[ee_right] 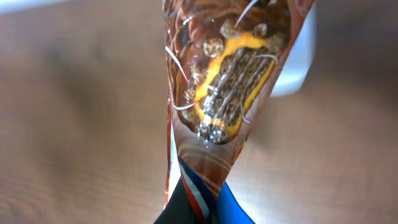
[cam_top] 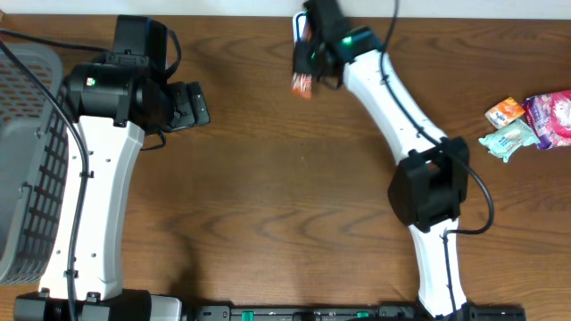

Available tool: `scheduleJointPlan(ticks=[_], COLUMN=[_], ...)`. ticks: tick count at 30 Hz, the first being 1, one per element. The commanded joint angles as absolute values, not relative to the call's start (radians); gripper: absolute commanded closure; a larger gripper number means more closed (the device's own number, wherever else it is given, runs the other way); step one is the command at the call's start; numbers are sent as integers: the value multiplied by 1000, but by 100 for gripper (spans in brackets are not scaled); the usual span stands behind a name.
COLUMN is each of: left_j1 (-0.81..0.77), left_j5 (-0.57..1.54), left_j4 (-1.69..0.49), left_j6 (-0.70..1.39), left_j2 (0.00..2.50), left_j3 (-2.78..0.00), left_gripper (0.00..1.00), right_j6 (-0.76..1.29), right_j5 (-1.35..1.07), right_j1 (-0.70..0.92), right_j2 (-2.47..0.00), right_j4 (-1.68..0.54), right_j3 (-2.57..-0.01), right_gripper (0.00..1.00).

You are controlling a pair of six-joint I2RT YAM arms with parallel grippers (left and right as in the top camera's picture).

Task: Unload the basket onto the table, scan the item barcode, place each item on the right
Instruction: 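Raise the red bar with the right gripper up to the scanner, then carry the red bar right and drop it beside the other packs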

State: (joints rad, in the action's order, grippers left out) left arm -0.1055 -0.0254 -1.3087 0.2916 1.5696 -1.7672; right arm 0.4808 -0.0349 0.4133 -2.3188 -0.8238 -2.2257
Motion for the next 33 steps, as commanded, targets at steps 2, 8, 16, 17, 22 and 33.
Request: scheduleJointPlan(ticks=[2,8,16,17,22,33], left_j1=[-102,-102,-102,-102,-102,-102], left_j5=[-27,-26,-26,-26,-26,-27], left_j4=[-1312,-1312,-1312,-1312,-1312,-1312], left_j6=[300,300,300,300,300,300], left_j2=[1576,1576,1576,1576,1576,1576], left_j3=[-1766,-1766,-1766,-1766,-1766,-1766], left_gripper=[2,2,2,2,2,2], right_j6=[447,448,448,448,448,447], right_j5=[49,99,107,107,122,260], right_j1=[375,348,347,347,336,115], right_j2=[-2300,-2320,-2404,-2413,-2414,-2217], right_j4=[-745,-581,-455,-451,-448,-765], right_j3=[-2241,-2225,-2224,-2224,-2225,-2225], right_gripper=[99,99,99,99,99,99])
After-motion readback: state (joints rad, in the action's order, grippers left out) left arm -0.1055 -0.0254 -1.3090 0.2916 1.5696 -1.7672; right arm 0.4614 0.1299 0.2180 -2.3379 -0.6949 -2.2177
